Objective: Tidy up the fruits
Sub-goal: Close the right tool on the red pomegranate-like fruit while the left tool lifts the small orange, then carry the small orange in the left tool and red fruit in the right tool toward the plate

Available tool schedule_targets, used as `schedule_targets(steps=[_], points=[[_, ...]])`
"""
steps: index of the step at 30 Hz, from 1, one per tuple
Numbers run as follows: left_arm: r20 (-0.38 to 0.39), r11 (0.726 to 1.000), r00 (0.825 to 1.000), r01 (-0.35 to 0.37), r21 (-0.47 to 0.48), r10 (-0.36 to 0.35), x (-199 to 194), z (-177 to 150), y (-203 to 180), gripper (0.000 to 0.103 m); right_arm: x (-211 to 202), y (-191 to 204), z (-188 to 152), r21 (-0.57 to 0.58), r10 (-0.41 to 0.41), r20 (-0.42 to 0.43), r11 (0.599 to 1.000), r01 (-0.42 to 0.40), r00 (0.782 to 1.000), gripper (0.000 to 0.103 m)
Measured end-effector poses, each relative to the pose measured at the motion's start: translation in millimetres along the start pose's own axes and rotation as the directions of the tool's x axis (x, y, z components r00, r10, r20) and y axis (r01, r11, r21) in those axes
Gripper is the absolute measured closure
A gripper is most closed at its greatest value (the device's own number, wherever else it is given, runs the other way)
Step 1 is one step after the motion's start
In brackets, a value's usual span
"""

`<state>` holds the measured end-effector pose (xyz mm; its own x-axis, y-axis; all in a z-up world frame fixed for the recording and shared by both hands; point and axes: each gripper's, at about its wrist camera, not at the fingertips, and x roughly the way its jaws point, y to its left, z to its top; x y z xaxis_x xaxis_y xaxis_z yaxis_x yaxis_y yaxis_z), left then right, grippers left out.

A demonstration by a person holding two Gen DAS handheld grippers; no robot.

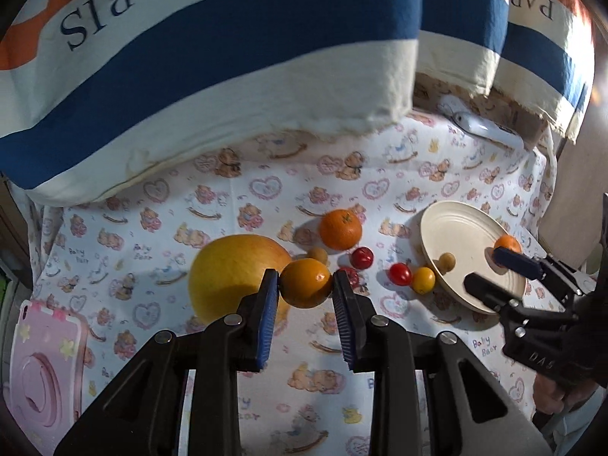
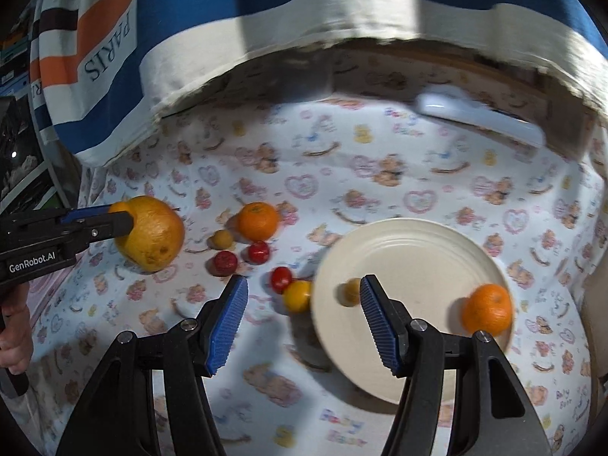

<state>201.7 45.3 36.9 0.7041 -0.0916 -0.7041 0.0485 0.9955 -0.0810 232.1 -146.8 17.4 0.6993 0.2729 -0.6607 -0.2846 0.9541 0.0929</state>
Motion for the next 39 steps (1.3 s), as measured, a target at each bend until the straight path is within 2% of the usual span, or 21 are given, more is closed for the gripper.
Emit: schedule_targets(steps=[4, 7, 10, 13, 19, 26, 30, 32, 39], points=[[-0.004, 0.999, 1.000, 0.008, -0.050, -0.008, -1, 5, 19, 0.075, 25, 23, 9, 0.027, 0.072, -0.051, 0.997, -0.071, 0.996, 0.040], [0.008, 0.996, 1.000, -0.018, -0.086, 0.019, -4, 9, 34, 0.075, 47, 39, 15, 0.052, 0.107, -0.095, 0.993, -0.103, 0.990, 0.045], [0.006, 0.992, 1.000, -0.022, -0.121, 0.023, -5, 10, 45, 0.075, 68, 53, 19, 0.054, 0.098, -0.133, 0.994, -0.092, 0.986, 0.047], [0.011, 0.993, 1.000, -0.023, -0.115, 0.025, -8, 11, 46, 0.075, 87, 62, 20, 0.057, 0.082, -0.167, 0.996, -0.073, 0.983, 0.051], [0.013, 0.990, 0.999, -0.029, -0.138, 0.031, -8, 14, 57, 0.075, 109, 78, 21, 0.011, 0.034, -0.193, 0.999, -0.033, 0.981, 0.056], [0.011, 0.978, 0.998, -0.065, -0.197, 0.069, -7, 16, 79, 0.075, 122, 79, 21, 0.006, 0.012, -0.215, 1.000, -0.011, 0.977, 0.062], [0.006, 0.979, 0.999, -0.045, -0.200, 0.047, -8, 15, 80, 0.075, 129, 79, 19, 0.006, 0.009, -0.226, 1.000, -0.008, 0.974, 0.066], [0.012, 0.981, 0.998, -0.051, -0.187, 0.055, -9, 15, 77, 0.075, 130, 78, 18, 0.006, 0.007, -0.229, 1.000, -0.006, 0.973, 0.074], [0.016, 0.984, 1.000, -0.016, -0.175, 0.020, -17, 16, 70, 0.075, 109, 69, 16, -0.004, 0.003, -0.203, 1.000, -0.004, 0.979, 0.074]])
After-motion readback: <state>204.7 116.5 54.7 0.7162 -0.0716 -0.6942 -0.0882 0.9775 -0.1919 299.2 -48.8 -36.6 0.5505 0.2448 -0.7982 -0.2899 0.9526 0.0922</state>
